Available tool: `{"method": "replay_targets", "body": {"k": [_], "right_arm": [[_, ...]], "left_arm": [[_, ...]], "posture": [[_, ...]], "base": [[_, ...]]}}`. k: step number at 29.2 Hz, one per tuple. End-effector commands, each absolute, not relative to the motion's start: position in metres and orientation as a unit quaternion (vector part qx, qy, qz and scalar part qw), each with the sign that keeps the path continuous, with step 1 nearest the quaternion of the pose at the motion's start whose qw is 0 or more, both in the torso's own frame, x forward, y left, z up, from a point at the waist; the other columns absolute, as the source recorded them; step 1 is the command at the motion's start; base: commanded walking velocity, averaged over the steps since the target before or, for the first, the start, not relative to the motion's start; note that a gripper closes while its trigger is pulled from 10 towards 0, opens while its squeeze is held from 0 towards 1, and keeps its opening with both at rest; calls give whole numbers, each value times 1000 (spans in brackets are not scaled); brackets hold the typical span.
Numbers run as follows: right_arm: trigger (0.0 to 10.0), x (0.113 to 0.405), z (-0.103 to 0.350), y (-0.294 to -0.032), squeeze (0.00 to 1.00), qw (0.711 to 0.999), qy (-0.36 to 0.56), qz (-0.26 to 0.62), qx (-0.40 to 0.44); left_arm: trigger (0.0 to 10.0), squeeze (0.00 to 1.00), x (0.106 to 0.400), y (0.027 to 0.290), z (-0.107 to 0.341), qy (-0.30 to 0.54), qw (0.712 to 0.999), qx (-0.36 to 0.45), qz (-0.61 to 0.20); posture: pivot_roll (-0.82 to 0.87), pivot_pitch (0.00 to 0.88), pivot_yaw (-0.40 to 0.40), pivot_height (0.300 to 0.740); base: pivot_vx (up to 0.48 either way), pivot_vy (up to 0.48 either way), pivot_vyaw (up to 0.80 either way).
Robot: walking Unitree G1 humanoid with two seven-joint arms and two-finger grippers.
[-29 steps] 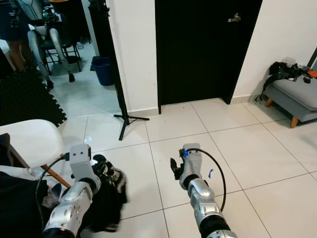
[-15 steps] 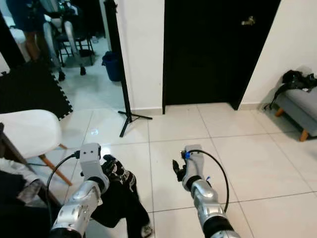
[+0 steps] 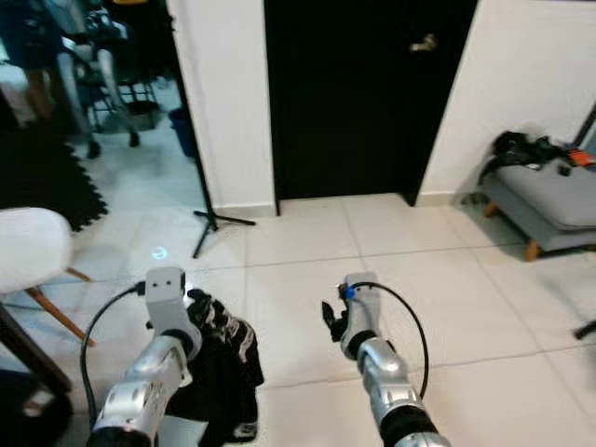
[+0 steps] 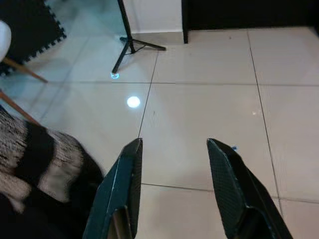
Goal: Hang hanger
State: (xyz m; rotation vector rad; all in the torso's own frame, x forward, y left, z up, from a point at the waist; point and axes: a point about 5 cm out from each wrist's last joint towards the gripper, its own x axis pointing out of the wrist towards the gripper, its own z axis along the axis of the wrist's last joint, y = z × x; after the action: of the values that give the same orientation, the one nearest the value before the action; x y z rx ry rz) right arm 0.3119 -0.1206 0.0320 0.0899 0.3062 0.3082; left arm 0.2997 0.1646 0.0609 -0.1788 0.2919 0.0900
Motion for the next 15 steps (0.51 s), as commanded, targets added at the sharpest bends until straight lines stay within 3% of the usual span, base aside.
{"method": "replay_targets", "body": {"k": [1, 15], "right_arm": [[10000, 311, 29, -122, 0, 974, 161, 154, 39], [10000, 312, 29, -127, 0, 977, 159, 139, 41]], "left_arm": [[10000, 0, 302, 163, 65, 139, 985, -89, 41], [10000, 0, 309, 162, 70, 135, 986, -86, 36]], "posture": [[135, 36, -31, 740], [131, 31, -12, 740]], "base": [[0, -480, 0], [0, -480, 0]]}}
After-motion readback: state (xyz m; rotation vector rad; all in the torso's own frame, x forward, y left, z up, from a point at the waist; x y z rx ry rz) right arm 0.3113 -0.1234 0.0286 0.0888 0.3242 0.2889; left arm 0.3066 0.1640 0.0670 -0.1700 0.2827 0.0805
